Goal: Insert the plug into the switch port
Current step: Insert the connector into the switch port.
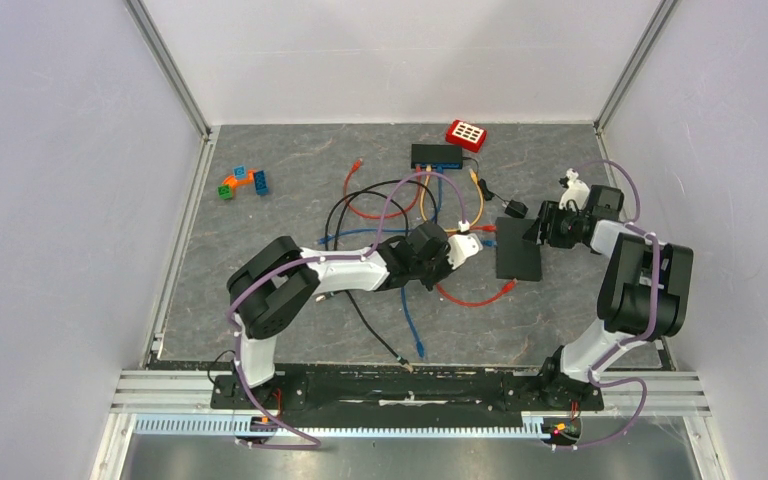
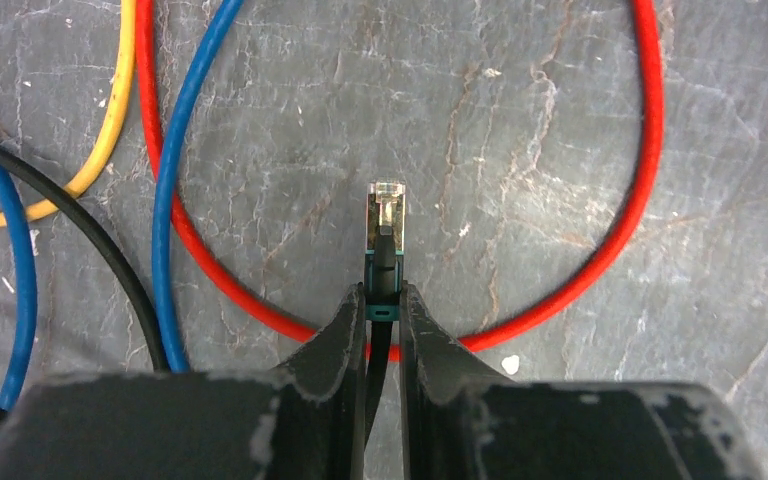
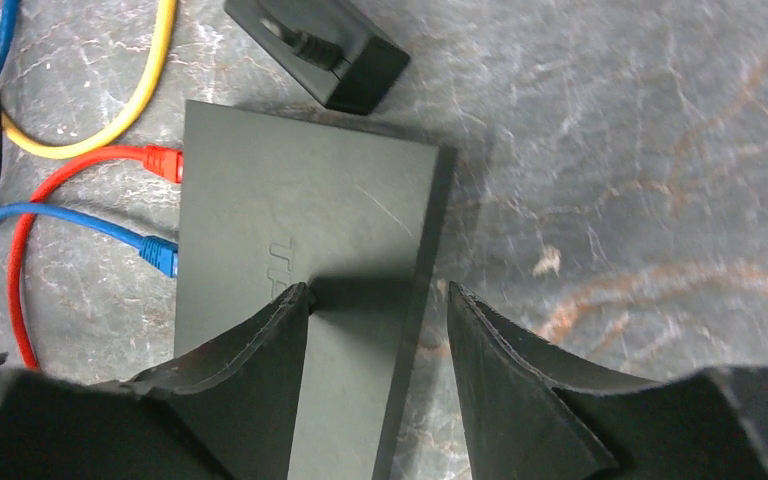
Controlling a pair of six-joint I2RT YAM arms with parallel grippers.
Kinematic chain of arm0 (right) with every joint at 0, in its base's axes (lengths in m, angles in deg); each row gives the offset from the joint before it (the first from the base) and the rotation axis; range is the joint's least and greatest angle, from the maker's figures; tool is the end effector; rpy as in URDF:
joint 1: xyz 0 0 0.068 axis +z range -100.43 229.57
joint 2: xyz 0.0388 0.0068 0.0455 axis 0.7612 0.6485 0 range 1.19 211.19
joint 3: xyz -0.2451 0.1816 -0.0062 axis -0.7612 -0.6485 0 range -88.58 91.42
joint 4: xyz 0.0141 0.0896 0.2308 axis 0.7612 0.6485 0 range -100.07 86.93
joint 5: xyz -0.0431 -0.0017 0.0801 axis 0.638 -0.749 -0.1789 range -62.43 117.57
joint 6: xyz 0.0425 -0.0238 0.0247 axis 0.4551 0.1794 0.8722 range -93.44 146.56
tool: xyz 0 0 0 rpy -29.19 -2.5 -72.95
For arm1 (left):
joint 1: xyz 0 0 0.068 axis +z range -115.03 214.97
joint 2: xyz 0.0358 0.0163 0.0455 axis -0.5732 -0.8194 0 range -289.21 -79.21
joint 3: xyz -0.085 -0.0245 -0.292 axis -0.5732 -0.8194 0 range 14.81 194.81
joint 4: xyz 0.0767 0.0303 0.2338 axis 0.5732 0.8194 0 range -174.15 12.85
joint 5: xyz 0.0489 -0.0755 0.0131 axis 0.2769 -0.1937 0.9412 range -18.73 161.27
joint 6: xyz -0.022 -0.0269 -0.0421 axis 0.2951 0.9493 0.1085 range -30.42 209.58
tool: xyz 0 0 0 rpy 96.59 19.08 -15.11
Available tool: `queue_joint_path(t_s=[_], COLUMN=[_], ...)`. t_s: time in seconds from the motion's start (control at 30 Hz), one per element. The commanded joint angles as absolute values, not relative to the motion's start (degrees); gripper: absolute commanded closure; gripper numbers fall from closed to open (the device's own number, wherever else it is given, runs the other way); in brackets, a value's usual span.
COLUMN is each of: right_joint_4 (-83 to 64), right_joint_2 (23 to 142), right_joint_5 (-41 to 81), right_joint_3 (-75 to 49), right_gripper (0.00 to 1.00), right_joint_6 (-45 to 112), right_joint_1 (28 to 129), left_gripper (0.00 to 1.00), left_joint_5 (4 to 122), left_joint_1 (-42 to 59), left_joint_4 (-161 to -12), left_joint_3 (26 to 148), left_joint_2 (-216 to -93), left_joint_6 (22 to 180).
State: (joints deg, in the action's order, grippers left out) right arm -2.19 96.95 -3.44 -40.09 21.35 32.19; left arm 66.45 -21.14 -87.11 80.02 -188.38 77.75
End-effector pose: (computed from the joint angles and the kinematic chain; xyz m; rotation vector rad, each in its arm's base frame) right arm 0.3020 -0.0747 0.1941 0.0466 2.4099 0.5056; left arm 0.2253 -0.3408 0.2050 1.3408 1.9099 -0.4917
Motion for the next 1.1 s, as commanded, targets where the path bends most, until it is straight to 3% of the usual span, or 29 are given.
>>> queue_joint_path(t_s=[0.0, 0.43, 0.63, 1.07], right_joint_4=[2.9, 4.4, 4.8, 1.8], right_joint_2=[101.4, 103.0, 100.8, 97.6], right_joint_5=[-6.5, -7.4, -4.0, -8.6], right_joint_3=[-36.3, -36.5, -36.1, -42.1], right_gripper=[0.47, 0.49, 0.41, 0.4], right_joint_6=[13.1, 10.4, 13.3, 19.4], right_joint_1=[34.3, 42.0, 41.9, 38.7], left_gripper=[0.98, 0.98, 0.98, 0.98], left_joint_5=[65.1, 63.5, 63.6, 63.5], left_joint_1=[-21.4, -22.5, -23.2, -23.2], left_joint_4=[-87.8, -86.4, -87.0, -86.2], left_joint_3=[85.3, 88.1, 88.4, 94.4], left_joint_2=[-191.0, -195.2, -196.2, -200.6], left_joint_6=[82.0, 85.1, 85.2, 85.2])
